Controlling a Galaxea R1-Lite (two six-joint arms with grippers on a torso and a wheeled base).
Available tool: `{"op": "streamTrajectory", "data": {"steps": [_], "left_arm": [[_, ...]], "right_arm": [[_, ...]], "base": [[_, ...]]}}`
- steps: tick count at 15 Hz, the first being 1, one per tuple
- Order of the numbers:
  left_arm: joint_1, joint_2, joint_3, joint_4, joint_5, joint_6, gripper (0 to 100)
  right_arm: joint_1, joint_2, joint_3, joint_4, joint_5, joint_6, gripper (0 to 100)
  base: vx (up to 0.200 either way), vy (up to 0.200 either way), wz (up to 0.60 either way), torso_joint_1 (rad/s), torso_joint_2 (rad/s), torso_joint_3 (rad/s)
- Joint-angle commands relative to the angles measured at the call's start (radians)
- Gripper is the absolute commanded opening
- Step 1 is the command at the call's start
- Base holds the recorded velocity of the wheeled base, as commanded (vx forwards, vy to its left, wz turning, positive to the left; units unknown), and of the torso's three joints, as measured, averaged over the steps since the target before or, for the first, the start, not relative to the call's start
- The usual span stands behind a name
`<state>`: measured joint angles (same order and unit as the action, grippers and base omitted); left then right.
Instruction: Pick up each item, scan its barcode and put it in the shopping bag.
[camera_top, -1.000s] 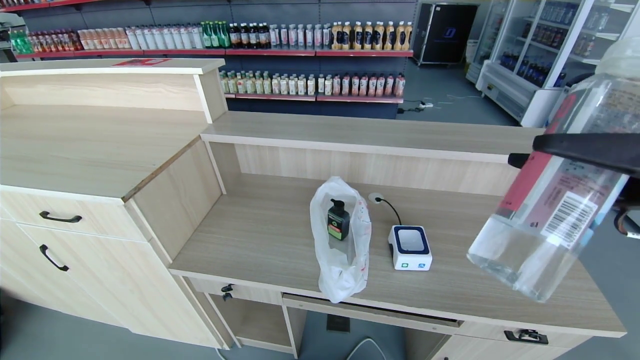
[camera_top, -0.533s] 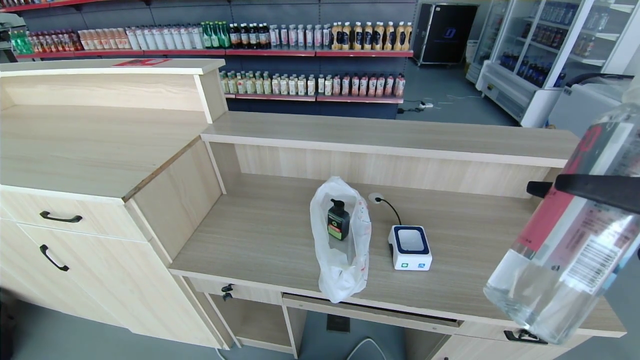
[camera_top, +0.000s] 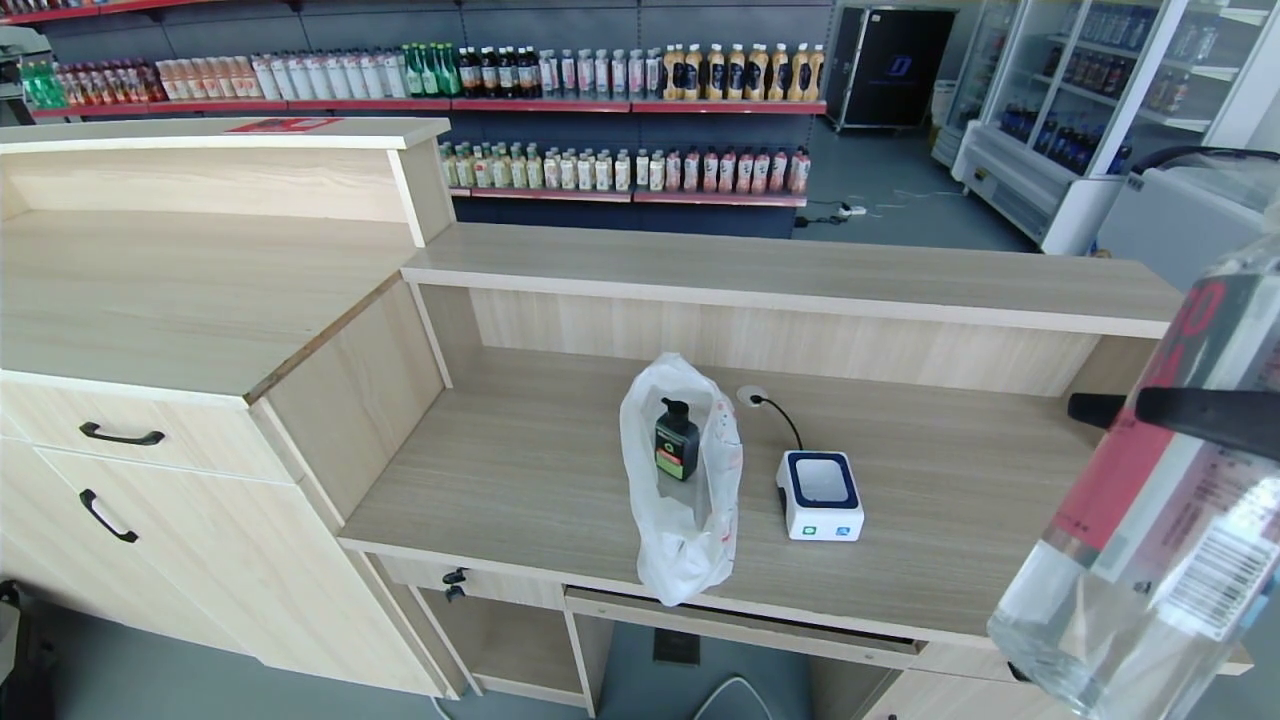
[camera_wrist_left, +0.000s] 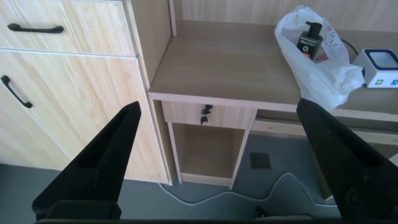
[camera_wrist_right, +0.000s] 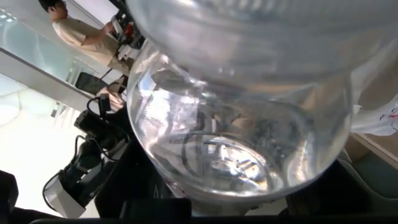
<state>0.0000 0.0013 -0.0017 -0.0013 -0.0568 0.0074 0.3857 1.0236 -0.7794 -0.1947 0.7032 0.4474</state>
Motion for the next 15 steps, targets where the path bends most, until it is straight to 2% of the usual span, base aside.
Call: {"op": "streamTrajectory", "data": {"steps": [1,9,15], "left_arm": [[0.000,0.000,0.000,0.000,0.000,0.000,100],[0.000,0.000,0.000,0.000,0.000,0.000,100],[0.000,0.000,0.000,0.000,0.000,0.000,100]], "right_arm": [[0.002,-0.016,0.000,0.017,-0.001,-0.015,0],[0.002,-0.027,0.000,0.046,-0.002,-0.030,0],[-0.011,0.046,-0.008,0.037,-0.005,-0.107,0]], "base": [[0.000,0.000,0.00,0.000,0.00,0.000],[0.000,0.000,0.00,0.000,0.00,0.000],[0.000,0.000,0.00,0.000,0.00,0.000]]}}
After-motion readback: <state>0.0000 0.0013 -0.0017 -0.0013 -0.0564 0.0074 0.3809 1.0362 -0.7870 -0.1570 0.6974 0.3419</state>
